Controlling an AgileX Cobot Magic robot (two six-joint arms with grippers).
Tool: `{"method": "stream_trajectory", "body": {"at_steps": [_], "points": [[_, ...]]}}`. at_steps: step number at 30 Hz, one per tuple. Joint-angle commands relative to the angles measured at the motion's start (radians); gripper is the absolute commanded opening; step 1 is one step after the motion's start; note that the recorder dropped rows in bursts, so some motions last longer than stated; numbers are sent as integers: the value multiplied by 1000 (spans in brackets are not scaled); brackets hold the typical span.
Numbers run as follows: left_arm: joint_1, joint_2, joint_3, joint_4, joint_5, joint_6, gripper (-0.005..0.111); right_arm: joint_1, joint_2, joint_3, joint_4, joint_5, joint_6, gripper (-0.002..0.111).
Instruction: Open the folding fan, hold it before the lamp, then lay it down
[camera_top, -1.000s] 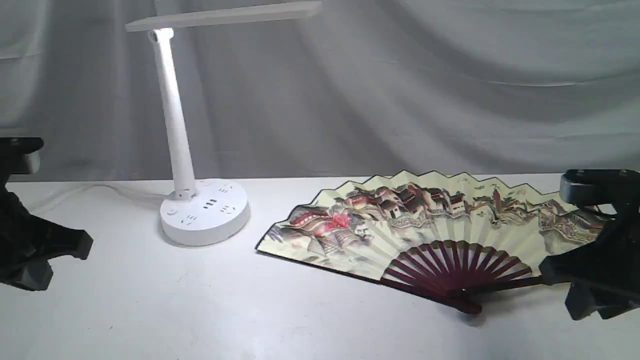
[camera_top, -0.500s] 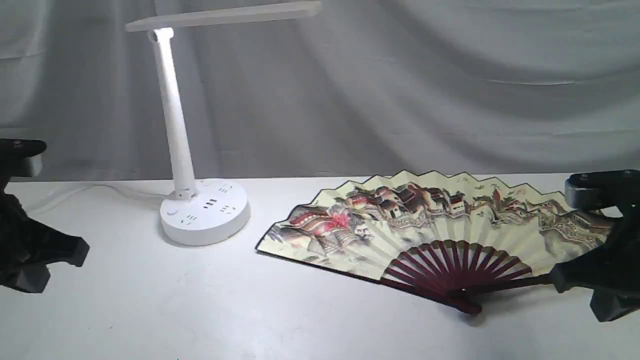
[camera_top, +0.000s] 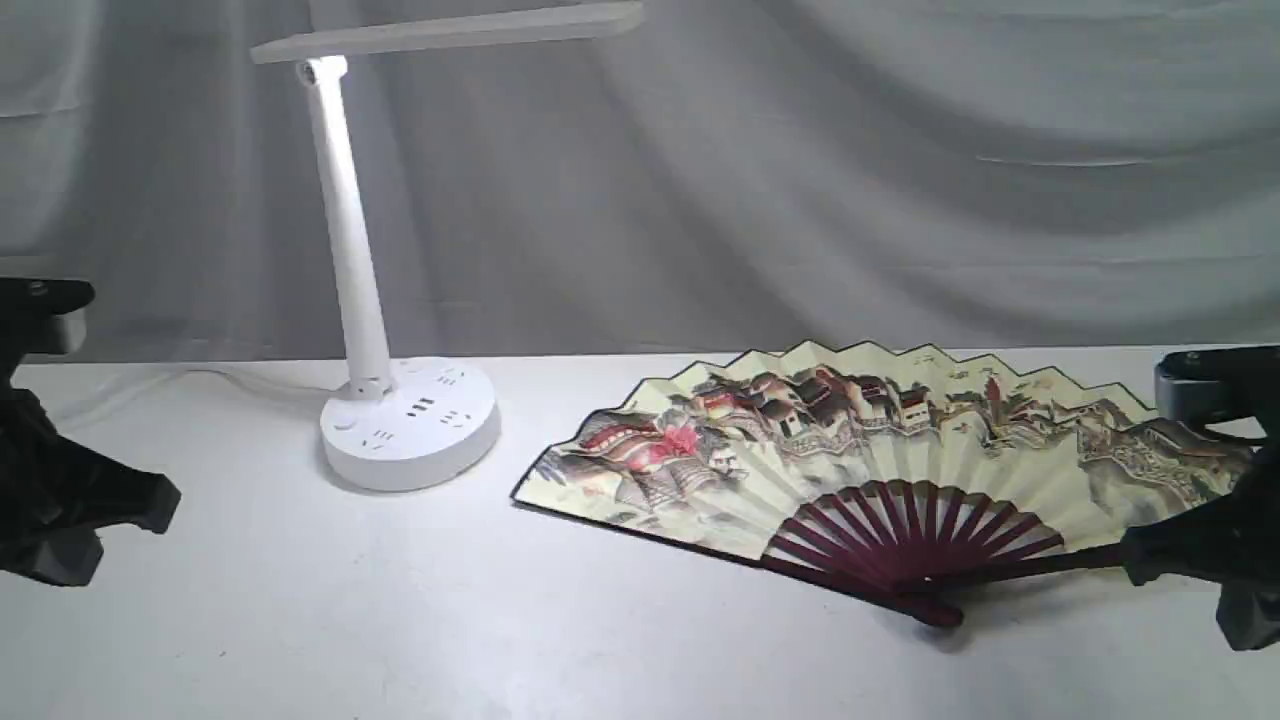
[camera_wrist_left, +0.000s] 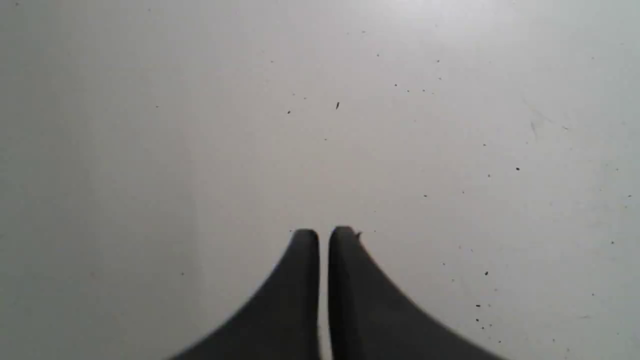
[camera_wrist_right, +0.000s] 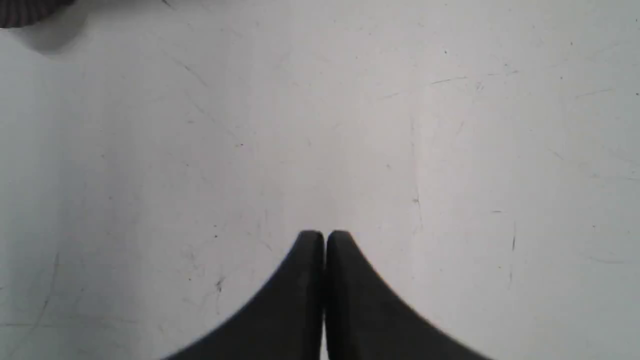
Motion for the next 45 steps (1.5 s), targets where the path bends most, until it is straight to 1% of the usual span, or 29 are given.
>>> {"method": "stream_trajectory", "body": {"at_steps": [1,5,10,16,25,32,45], "points": [[2,-8,2,-18,4,6,0,1,-9,-4,-5,1,0,0],[2,-8,2,-15,9,40,0,1,-9,-4,-5,6,-6,0],[2,-15,2,6,26,40,0,1,-18,-4,-5,16,-6,0],[2,-100,2,11,28,40,0,1,-103,-4,-5,20,-6,0],[2,-322,12,23,17,40,0,1,-328,-4,0,22,6,0],[2,-502,14,31,28,40,0,1,-567,-4,0,38,6,0],[2,-939,14,29,45,40,0,1,-1025,-4,11,63,6,0]]}}
